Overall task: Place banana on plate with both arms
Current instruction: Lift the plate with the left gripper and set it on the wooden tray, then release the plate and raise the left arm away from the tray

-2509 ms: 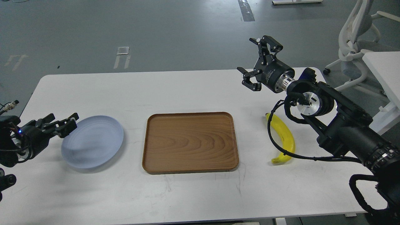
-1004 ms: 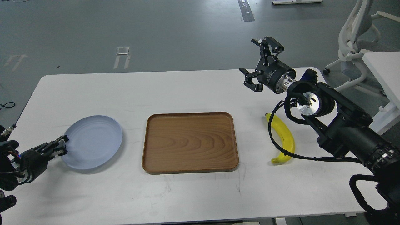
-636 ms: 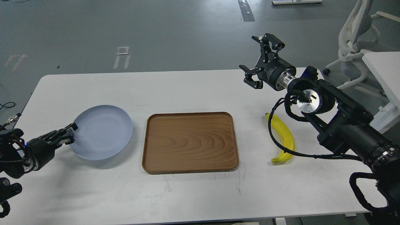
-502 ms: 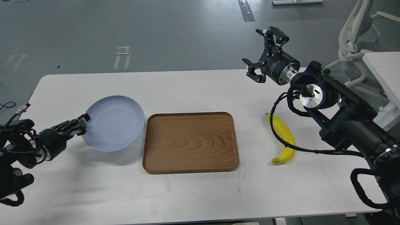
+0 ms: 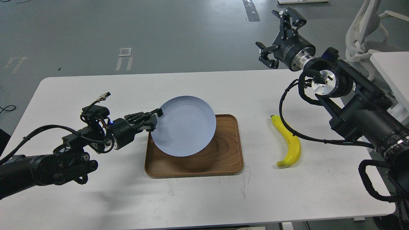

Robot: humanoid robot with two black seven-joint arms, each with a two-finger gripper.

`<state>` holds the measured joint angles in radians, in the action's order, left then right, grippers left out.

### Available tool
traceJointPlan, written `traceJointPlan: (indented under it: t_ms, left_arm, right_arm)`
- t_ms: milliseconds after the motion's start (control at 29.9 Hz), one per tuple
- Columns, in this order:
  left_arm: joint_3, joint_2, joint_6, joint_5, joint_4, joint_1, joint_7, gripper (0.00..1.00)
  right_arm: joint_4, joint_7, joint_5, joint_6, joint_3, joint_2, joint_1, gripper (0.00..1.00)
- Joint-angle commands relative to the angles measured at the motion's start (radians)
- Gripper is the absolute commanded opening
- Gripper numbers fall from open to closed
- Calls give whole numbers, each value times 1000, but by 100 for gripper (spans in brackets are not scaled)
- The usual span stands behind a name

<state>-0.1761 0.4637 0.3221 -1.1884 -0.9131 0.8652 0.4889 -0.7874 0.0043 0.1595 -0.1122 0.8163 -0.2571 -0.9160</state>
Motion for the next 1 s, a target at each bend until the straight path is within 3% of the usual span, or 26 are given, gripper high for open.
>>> traceJointPlan:
  t_ms: [0,803,836,870,937,970]
  left_arm:
    - [-94,-77,-9,1,68,28,0,0]
    - [-140,-171,-9,4,163,15,0,0]
    - [-140,-171,-8,6,164,14,0,12]
    - [-129,-171,-6,12,166,17,0,45]
    - [-123,-174,-2,21,164,18,0,85]
    - [-112,-175,5,35,157,20,0,97]
  right_arm:
    - [0,0,0,0,1,-5,2,100]
    - [0,0,-2,0,1,-13,11,100]
    - [0,0,-2,0,1,-11,9,100]
    - [0,0,-2,0,1,-11,11,100]
    - [0,0,-2,0,1,-13,11,100]
    - [0,0,-2,0,1,-13,11,100]
